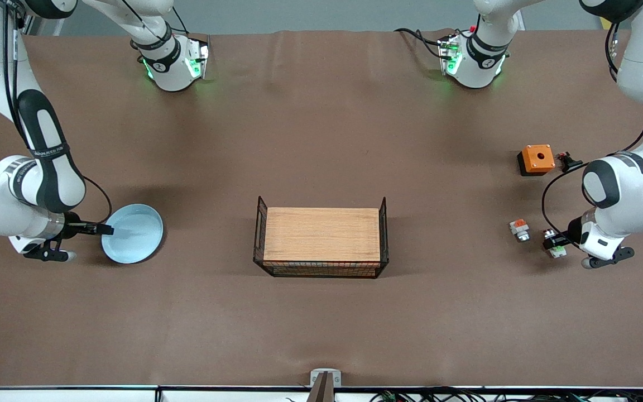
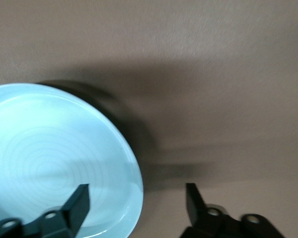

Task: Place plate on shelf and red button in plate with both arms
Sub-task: 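Grasp the blue plate rim with the right gripper while the left gripper grasps the switch, then lift the green switch with the left gripper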

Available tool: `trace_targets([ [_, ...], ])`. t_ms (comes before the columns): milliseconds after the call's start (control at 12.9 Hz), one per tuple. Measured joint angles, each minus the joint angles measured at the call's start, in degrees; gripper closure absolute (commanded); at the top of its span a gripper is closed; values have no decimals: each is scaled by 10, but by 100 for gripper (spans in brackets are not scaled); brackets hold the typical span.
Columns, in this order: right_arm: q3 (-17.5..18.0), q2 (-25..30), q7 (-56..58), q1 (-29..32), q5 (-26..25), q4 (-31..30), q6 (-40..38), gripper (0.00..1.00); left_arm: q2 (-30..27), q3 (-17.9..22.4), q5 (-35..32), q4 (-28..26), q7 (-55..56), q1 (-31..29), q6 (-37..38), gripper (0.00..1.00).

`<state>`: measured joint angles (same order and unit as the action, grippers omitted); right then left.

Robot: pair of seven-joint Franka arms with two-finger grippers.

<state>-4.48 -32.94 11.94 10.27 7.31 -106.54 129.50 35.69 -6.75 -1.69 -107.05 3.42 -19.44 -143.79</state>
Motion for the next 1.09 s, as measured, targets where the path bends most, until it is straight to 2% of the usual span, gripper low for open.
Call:
trace_targets([
  [311,0,-2,1,1,17,-14,16,37,-7,0,-1,9,-8,0,0,100],
  [544,0,-6,1,5,21,-15,20,48,-39,0,-1,11,-49,-5,18,100],
  [854,0,-7,1,7,23,-15,20,65,-102,-10,-1,28,-57,-6,112,100],
  [1087,0,-9,1,7,25,-15,20,84,-151,-31,-1,53,-55,-6,204,100],
])
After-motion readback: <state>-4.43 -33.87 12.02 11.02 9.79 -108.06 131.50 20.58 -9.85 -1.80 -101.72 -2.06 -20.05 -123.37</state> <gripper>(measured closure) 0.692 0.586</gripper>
